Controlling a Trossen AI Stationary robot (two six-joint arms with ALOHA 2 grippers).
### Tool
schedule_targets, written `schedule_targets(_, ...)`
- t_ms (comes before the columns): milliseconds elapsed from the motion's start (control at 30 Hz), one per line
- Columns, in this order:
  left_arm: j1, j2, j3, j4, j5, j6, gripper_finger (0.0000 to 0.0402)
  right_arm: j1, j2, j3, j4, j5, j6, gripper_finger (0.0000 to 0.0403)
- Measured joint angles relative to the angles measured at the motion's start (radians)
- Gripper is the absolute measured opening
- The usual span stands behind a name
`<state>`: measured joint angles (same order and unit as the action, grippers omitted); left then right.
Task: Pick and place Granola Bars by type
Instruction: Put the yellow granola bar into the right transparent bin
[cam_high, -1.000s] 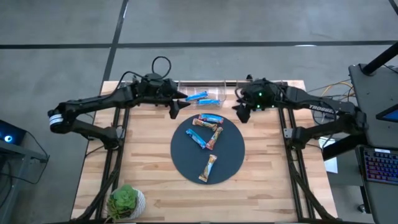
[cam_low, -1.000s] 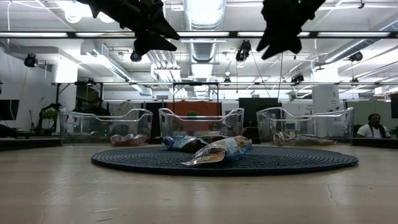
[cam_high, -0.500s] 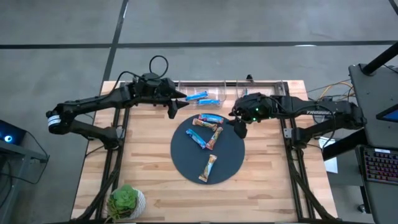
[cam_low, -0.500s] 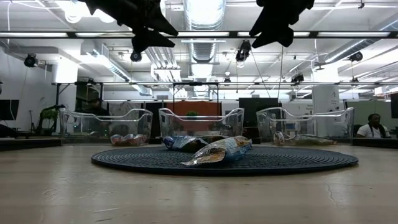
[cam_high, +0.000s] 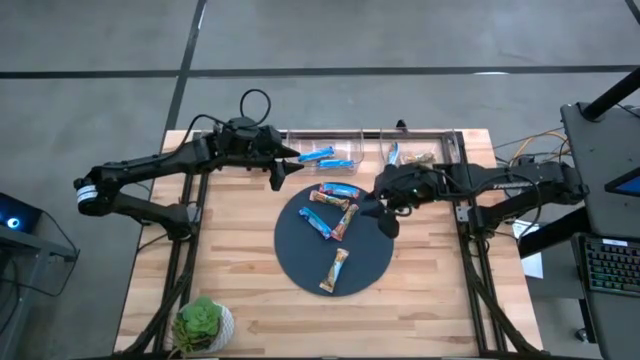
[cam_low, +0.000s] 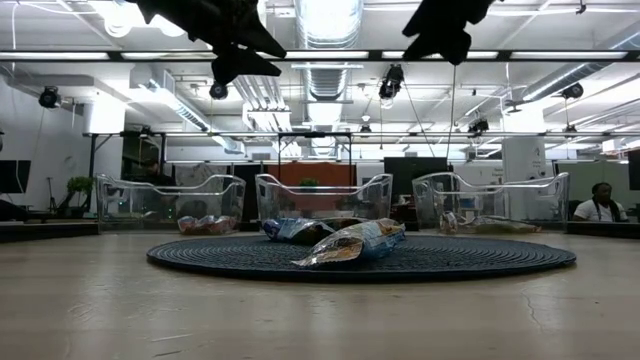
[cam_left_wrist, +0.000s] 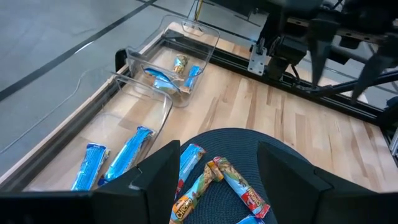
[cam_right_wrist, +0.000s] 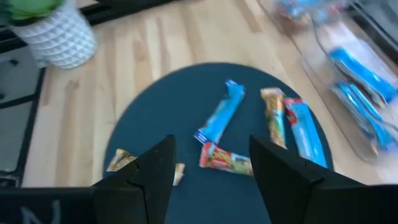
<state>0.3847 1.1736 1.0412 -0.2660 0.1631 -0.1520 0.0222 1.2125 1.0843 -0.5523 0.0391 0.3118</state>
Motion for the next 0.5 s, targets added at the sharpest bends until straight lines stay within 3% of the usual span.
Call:
schedule_targets(133, 0.000, -0.001, 0.000, -0.001, 0.000, 0.001, 0.0197, 0.031, 0.000, 0.000, 0.061, -0.047, -0.078, 0.0194)
schedule_targets(500, -0.001, -0.049, 0.000, -0.119, 0.008, 0.052, 0.0197, 0.111, 0.016, 0.006, 0.136, -0.051, -0.139, 0.0194)
